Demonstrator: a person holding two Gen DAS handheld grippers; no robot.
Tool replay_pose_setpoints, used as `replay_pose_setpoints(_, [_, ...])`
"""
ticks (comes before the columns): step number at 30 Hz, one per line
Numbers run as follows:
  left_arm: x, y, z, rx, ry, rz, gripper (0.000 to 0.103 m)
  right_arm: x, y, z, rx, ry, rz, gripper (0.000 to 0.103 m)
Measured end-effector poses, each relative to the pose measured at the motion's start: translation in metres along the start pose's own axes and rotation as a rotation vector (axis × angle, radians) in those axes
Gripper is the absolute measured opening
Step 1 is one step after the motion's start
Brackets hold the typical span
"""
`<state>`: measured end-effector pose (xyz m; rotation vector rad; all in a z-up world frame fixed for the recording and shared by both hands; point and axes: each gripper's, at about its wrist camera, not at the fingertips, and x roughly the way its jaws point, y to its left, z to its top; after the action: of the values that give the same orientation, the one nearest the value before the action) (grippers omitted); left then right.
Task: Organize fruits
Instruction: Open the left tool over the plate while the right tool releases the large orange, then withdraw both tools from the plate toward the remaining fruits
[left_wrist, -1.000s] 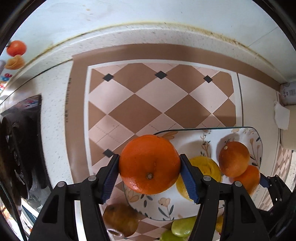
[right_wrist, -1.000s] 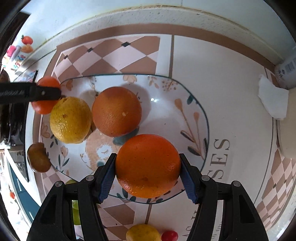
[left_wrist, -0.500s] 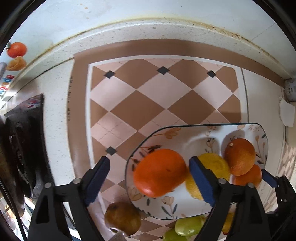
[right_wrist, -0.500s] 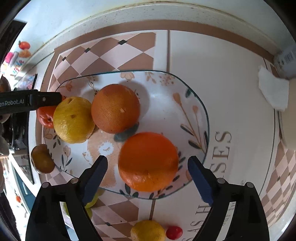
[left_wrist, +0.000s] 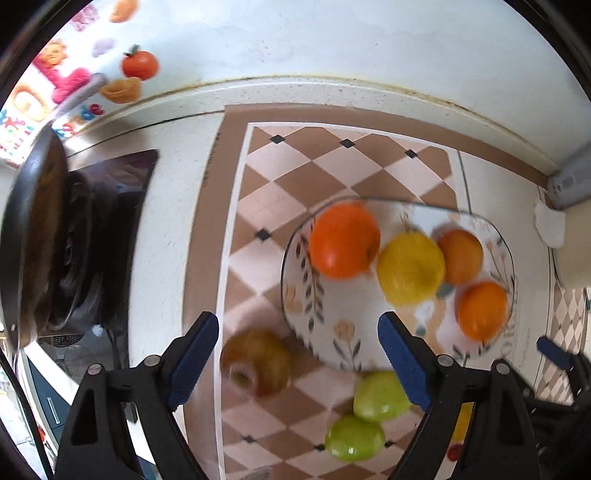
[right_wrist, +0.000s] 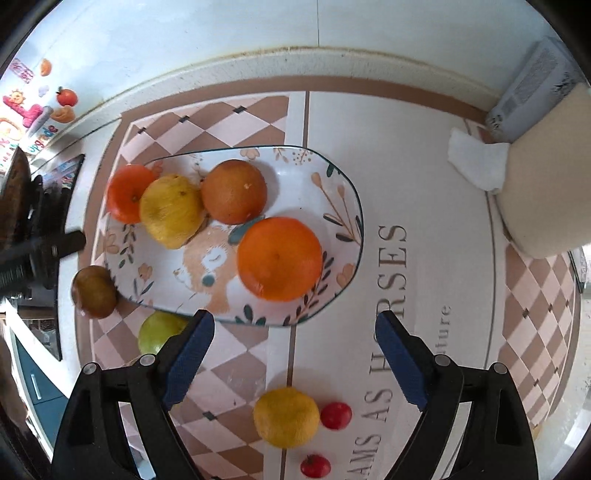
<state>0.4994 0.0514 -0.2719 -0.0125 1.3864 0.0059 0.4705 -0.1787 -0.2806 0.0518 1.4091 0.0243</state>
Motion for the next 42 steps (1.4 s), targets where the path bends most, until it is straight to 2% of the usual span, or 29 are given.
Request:
replay_pose_setpoints(11, [-0.064,-0.004,-0.073,0.018,-0.125,-0.007,0.088,-0.038,0.029,-0.040,0.011,-0.084,0.013,0.091])
replay_pose_setpoints(20, [-0.124,-0.002,-0.114,0.026,-0.253,-0.027,0.088,-0.100,0.033,-0.084,0.021,-0.200,0.031,0.091])
replay_pose_setpoints(33, [-0.171,-0.001,-0.157,0.027,-0.338,-0.064,0.088,-0.168,0.037,-0.127,0.011,-0.320,0.041,0.091])
replay_pose_setpoints(42, [-0.179,-0.001,-0.165,0.019,-0.354,-0.061,0.088,-0.174,0.038,-0.135,0.016,-0.329,0.070,0.091])
